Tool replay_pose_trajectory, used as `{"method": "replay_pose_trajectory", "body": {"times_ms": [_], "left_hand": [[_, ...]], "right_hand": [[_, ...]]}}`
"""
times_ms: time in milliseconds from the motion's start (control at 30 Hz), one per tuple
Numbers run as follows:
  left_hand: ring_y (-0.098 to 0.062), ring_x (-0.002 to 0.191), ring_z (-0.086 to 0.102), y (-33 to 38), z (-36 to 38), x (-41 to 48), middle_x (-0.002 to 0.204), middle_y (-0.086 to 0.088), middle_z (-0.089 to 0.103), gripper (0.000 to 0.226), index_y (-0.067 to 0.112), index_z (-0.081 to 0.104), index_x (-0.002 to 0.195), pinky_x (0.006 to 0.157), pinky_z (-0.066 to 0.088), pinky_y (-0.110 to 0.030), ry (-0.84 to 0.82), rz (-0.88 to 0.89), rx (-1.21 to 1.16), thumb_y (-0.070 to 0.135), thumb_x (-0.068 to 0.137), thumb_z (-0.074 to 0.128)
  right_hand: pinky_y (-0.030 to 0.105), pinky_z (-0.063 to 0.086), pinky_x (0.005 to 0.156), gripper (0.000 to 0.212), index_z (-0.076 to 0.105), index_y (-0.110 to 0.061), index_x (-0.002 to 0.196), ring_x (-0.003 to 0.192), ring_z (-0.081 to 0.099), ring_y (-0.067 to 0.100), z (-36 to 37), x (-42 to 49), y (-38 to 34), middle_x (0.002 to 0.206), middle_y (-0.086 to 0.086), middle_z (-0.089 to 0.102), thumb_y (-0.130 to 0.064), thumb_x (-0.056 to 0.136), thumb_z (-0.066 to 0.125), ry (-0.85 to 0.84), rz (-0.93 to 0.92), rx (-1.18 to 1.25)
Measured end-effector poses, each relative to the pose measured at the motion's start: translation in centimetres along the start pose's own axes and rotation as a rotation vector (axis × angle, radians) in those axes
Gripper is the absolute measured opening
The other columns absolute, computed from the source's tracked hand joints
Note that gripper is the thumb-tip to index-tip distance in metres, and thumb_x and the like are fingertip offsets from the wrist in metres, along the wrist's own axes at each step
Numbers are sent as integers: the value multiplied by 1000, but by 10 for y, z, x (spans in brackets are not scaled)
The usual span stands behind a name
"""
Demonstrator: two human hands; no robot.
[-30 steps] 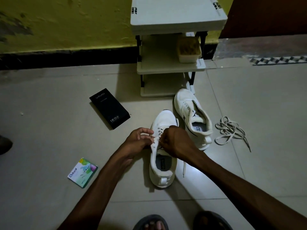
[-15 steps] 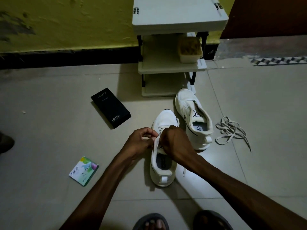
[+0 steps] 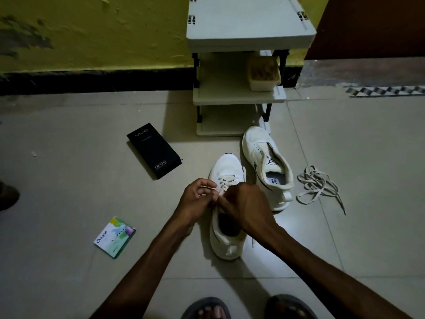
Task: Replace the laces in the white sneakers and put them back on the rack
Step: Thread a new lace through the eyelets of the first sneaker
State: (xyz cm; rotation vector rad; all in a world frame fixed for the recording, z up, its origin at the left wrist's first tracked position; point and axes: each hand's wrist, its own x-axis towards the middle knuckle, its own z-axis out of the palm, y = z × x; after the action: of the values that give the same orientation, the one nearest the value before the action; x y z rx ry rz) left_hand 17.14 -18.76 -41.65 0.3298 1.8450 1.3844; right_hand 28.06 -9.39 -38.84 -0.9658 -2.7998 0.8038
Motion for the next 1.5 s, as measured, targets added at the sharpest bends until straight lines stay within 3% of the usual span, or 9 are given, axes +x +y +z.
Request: {"method": "replay_pose_trajectory", "body": {"times_ms": [200,433,600,667,800,933,1033,1300,1500], "left_hand": [[-14,58,65,21,-20,6,83,-15,68,27,10,48,101,61,51,-29,121,-44,-194,-9,87,62],[-13,68,65,112,-78,7,72,-10,67,18,5,59,80,67,57,-20,100,43,-1117,-10,89,52],[-13,71,70,86,-42,3,75,-5,68,20,14,60,89,88,57,-42,20,-46,-1022,-2,95,49],[-13,60,65,79,-35,0,73,-10,63,23,9,58,92,73,61,-31,-95,-107,-1153,-6,96,41],[-3,37,30,72,-29,-5,66,-3,45,29,10,53,97,33,19,-14,-230,-156,-391,-9,92,31],[-21,73,63,60,-22,-11,89,-6,65,31,17,63,102,67,50,-31,-140,5,854,35,101,38],[-24,91,65,46,-17,-8,92,-4,67,45,19,68,95,83,48,-35,-191,41,1101,55,98,41],[0,42,24,103,-33,-22,52,12,35,45,23,52,61,38,18,-13,-355,185,-642,25,102,34],[-2,45,21,144,-25,-43,54,11,30,52,24,53,63,40,17,-16,-514,288,-688,39,104,23]], "right_hand": [[26,40,56,31,69,-13,65,57,56,14,-2,8,7,54,-1,57,-37,85,69,-165,123,215],[38,48,65,29,67,-5,66,70,58,36,10,9,15,62,19,61,-31,78,70,-125,106,259],[34,46,58,31,63,-3,62,54,47,17,11,8,14,60,18,59,-28,78,71,-89,103,274],[32,45,57,33,62,-4,61,52,45,15,12,7,14,58,16,58,-30,79,71,-82,85,272],[30,34,51,42,48,-12,49,45,34,10,13,5,17,45,3,41,-29,80,70,-36,43,278],[18,28,47,45,44,-16,45,42,37,10,14,5,18,40,-2,39,-30,79,71,-19,42,270],[19,32,49,40,53,-14,49,42,40,8,15,6,18,42,-3,44,-32,80,71,-33,49,269],[29,38,53,32,58,-4,57,50,42,12,16,8,20,55,15,55,-26,76,71,-54,54,298],[31,42,55,30,60,-5,58,51,48,17,18,10,22,56,14,58,-27,76,70,-53,62,293]]}}
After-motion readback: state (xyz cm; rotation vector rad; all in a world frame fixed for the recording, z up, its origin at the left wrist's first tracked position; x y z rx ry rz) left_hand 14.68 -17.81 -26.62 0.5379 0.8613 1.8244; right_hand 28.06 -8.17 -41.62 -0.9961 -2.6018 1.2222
